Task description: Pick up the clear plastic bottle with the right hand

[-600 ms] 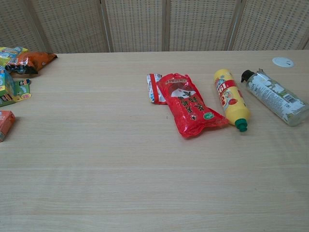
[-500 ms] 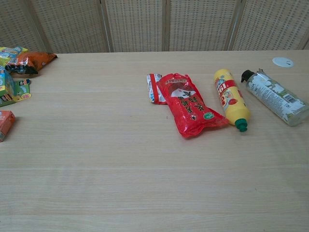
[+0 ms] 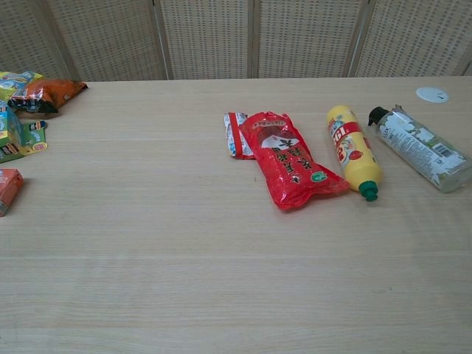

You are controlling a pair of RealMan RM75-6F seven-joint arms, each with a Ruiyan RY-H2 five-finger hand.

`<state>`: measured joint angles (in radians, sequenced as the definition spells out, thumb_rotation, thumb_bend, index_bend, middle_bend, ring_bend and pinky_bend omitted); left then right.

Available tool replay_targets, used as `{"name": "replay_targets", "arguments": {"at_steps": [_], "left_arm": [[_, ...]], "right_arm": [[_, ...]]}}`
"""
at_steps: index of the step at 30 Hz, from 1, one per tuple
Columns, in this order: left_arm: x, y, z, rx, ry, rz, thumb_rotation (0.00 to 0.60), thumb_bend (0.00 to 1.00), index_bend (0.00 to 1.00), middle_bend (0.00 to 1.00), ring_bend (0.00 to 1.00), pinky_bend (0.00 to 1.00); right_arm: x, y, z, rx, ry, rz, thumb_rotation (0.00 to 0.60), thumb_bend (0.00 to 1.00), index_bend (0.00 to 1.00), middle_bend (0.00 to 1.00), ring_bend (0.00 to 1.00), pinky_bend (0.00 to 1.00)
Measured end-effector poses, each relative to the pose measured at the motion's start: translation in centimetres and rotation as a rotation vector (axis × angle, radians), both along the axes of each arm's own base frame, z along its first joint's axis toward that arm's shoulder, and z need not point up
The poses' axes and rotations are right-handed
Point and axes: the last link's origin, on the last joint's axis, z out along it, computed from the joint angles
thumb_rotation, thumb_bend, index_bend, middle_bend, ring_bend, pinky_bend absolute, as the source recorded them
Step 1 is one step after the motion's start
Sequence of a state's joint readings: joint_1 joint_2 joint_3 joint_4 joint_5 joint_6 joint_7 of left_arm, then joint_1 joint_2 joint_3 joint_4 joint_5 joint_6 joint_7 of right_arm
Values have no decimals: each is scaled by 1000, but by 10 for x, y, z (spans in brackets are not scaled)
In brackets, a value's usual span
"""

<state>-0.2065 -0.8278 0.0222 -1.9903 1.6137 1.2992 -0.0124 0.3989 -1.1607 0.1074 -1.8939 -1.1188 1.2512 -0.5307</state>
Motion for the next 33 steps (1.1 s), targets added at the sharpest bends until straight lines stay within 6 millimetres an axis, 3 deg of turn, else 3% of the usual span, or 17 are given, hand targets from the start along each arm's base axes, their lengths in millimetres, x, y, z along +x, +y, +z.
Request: {"name": "replay_targets", "arguments": {"at_steps": [4,7,11,15,18,21,25,33], "left_arm": [[-1,1,-3,-9,-10,-7,600,216,0,0,0,0],[0,0,-4,-10,-9,-16,600,215,0,0,0,0],[1,-1,0,0,-6,-18,600,215,0,0,0,0],[-2,-4,3,6,-5,-5,600,215,0,0,0,0],[-3,-4,3,6,-11,4,600,216,0,0,0,0],[-4,-4,1,0,-16,3,600,215,0,0,0,0],[-2,-2,-2,-11,-16,-7,600,214,0,0,0,0],[-3,-4,2,-6,-16,-2,600,216,0,0,0,0]], "right_arm": [[5,-12,-26,85,-22,0,420,362,0,246,227,421],[12,-25,-48,135,-25,21,420,363,0,273,256,468],[19,-42,-66,164,-10,51,416,363,0,274,219,411],[23,-60,-65,128,35,84,415,358,0,246,194,363],[19,-67,-60,90,65,81,393,351,0,120,93,333],[12,-74,-57,60,89,58,377,338,0,7,1,216],[-1,-82,-57,36,119,18,372,252,0,0,0,66],[-31,-98,-58,1,158,-56,368,205,0,0,0,6]]}}
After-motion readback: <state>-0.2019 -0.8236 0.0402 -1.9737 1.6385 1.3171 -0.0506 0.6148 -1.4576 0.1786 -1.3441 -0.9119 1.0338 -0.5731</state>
